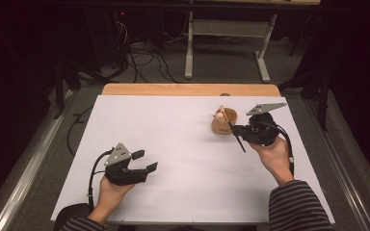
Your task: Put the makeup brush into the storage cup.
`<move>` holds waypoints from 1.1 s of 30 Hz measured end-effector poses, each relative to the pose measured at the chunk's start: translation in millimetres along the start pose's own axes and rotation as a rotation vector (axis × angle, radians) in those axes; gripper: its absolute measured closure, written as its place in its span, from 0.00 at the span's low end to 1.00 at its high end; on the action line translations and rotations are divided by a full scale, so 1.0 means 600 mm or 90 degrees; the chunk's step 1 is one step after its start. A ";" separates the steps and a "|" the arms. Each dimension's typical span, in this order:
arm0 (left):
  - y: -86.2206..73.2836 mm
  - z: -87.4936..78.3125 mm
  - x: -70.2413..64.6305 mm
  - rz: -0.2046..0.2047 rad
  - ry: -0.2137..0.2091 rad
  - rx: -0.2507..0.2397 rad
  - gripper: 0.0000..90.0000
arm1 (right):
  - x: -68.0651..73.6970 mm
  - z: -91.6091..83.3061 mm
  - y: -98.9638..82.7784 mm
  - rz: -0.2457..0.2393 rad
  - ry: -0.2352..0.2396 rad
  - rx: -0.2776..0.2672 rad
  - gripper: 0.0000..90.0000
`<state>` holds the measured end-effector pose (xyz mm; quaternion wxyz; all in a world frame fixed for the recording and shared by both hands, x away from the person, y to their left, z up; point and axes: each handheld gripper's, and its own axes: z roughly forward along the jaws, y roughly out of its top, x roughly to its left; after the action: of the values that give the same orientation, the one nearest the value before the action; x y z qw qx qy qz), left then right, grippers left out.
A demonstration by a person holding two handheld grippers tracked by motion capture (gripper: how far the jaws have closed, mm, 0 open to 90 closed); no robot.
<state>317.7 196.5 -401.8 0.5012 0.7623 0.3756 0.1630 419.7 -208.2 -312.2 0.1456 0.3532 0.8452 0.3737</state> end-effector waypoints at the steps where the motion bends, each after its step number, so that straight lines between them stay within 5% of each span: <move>1: 0.000 0.000 0.000 0.000 0.000 0.001 0.35 | -0.001 0.000 0.001 0.000 -0.003 -0.004 0.95; 33: -0.003 -0.005 -0.002 0.000 0.008 0.001 0.36 | -0.040 0.009 0.047 0.031 -0.032 -0.017 0.95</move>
<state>314.3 198.0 -401.8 0.4984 0.7615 0.3789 0.1678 453.2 -209.1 -295.7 0.1625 0.3808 0.8275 0.3793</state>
